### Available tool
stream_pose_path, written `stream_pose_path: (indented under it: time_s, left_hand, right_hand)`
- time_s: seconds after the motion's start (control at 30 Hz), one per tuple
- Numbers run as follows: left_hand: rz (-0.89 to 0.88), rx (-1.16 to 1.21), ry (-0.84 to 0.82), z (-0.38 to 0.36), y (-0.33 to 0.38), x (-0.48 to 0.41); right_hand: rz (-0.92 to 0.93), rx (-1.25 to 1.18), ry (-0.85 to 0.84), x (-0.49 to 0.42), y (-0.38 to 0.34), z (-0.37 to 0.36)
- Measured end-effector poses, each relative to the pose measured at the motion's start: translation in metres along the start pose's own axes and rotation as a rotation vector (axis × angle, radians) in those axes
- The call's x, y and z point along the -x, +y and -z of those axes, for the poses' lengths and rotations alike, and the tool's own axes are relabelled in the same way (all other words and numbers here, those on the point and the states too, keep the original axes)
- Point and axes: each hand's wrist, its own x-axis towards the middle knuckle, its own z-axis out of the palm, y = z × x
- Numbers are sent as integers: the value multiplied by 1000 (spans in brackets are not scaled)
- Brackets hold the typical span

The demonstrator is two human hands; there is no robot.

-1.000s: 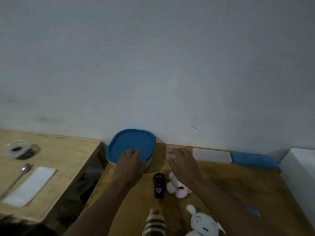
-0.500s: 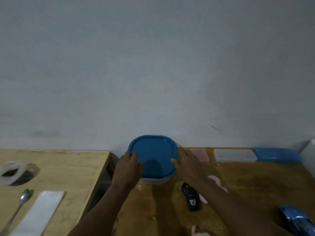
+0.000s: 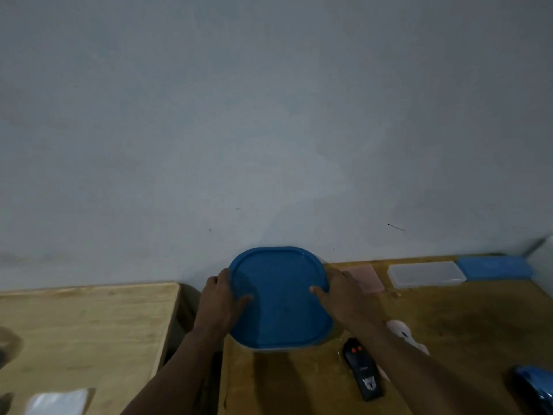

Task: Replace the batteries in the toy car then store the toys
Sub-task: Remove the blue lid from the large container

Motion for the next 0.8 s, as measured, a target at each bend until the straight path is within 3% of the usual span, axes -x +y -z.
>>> stream_pose_path:
  time_s: [0.13, 0.43, 0.8]
  left_hand:
    - [114, -23, -56, -8, -5, -20]
    - [223, -67, -119, -10, -5, -36]
    - [231, -64, -119, -9, -6, -37]
  right_hand:
    - [-118, -93, -111, -17, 3, -4]
    - [-149, -156, -104, -25, -1, -9]
    - [-145, -124, -96, -25, -5, -8]
